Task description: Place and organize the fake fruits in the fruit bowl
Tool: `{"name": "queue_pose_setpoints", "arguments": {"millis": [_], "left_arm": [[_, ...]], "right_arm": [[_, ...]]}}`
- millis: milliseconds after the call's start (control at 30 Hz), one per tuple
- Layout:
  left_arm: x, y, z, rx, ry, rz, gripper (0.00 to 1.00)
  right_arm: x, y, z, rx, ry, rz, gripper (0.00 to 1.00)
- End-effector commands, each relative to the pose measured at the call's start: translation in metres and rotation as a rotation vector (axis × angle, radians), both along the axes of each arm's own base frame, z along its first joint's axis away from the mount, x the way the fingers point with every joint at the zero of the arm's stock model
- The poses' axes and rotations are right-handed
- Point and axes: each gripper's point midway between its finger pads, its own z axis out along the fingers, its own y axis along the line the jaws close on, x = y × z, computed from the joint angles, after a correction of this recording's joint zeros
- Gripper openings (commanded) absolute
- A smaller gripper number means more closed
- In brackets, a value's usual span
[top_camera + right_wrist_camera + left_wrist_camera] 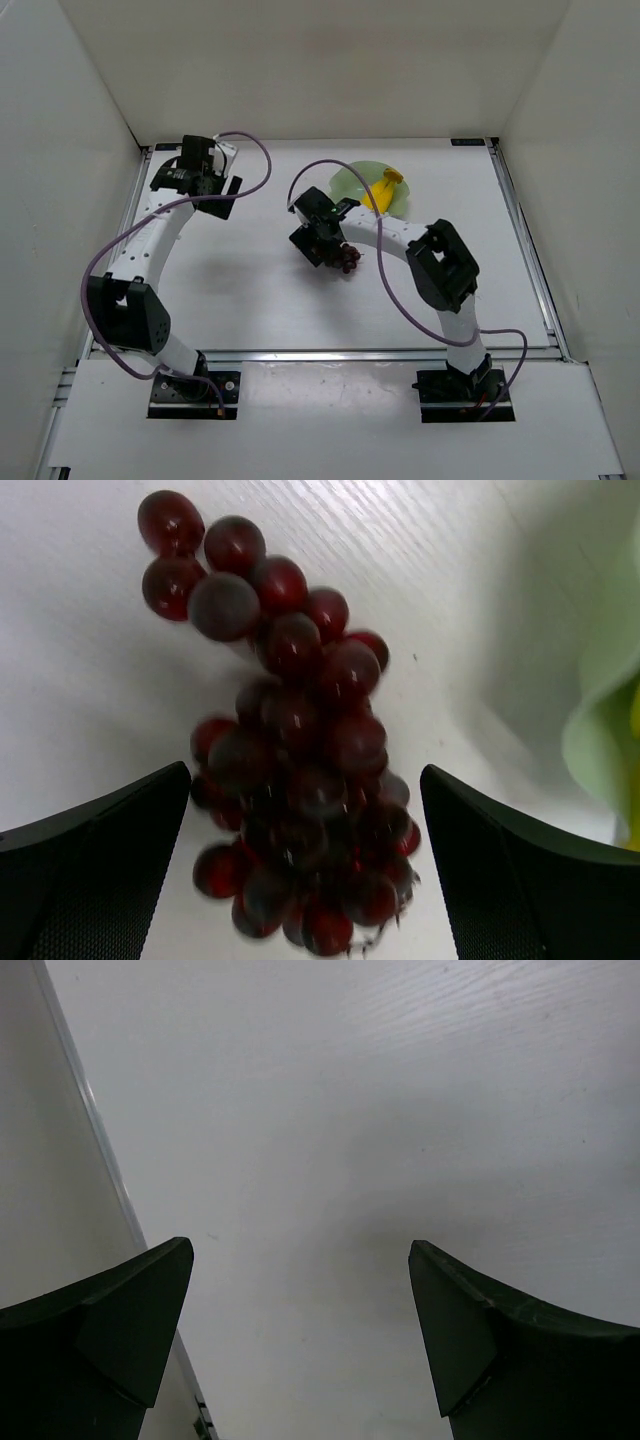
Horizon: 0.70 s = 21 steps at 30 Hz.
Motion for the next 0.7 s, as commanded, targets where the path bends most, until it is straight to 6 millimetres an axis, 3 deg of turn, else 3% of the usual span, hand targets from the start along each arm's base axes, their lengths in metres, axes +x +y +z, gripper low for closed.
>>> {"name": "queue_pose_setpoints", "arguments": {"millis": [0, 67, 167, 200, 267, 300, 367, 433, 467, 500, 567, 600, 667], "left_arm": [[-0.016, 0.014, 0.014, -0.089, -0.02, 0.062, 1.0], [-0.021, 0.018, 0.012, -0.123, -0.007, 0.079, 1.0], [-0.024, 0.026, 0.007, -0.141, 0.011, 0.105, 1.0], [-0.025, 0.031, 0.007, -0.142, 0.01, 0.12, 1.0], [-0.025, 0.035, 0.006, -0.149, 0.011, 0.128, 1.0], [-0.025, 0.038, 0.006, -0.155, 0.011, 0.136, 1.0], [-0.027, 0.041, 0.005, -0.169, 0.019, 0.149, 1.0], [-0.024, 0.041, 0.005, -0.185, 0.021, 0.148, 1.0], [-0.026, 0.045, 0.004, -0.185, 0.029, 0.159, 1.0], [-0.026, 0.045, 0.0, -0.184, 0.038, 0.16, 1.0], [-0.029, 0.049, -0.008, -0.19, 0.058, 0.181, 1.0], [-0.029, 0.049, -0.008, -0.19, 0.058, 0.181, 1.0], [-0.031, 0.051, -0.015, -0.195, 0.077, 0.199, 1.0]], "right_arm": [[-0.004, 0.005, -0.014, -0.062, 0.067, 0.067, 1.0], [-0.009, 0.012, -0.024, -0.039, 0.112, 0.067, 0.98], [-0.018, 0.017, -0.024, -0.032, 0.149, 0.065, 0.73], [-0.018, 0.017, -0.025, -0.04, 0.157, 0.064, 0.59], [-0.021, 0.023, -0.015, -0.001, 0.172, 0.059, 0.42], [-0.021, 0.026, -0.004, 0.026, 0.164, 0.054, 0.24], [-0.019, 0.036, 0.021, 0.095, 0.142, 0.045, 0.14], [-0.016, 0.046, 0.062, 0.233, 0.122, 0.025, 0.14], [-0.006, 0.043, 0.077, 0.291, 0.11, -0.007, 0.14], [0.004, 0.047, 0.111, 0.408, 0.068, -0.054, 0.14], [0.03, 0.036, 0.146, 0.561, 0.049, -0.139, 0.14], [0.044, 0.037, 0.176, 0.685, 0.017, -0.194, 0.12], [0.073, 0.019, 0.194, 0.779, -0.02, -0.291, 0.11]]}}
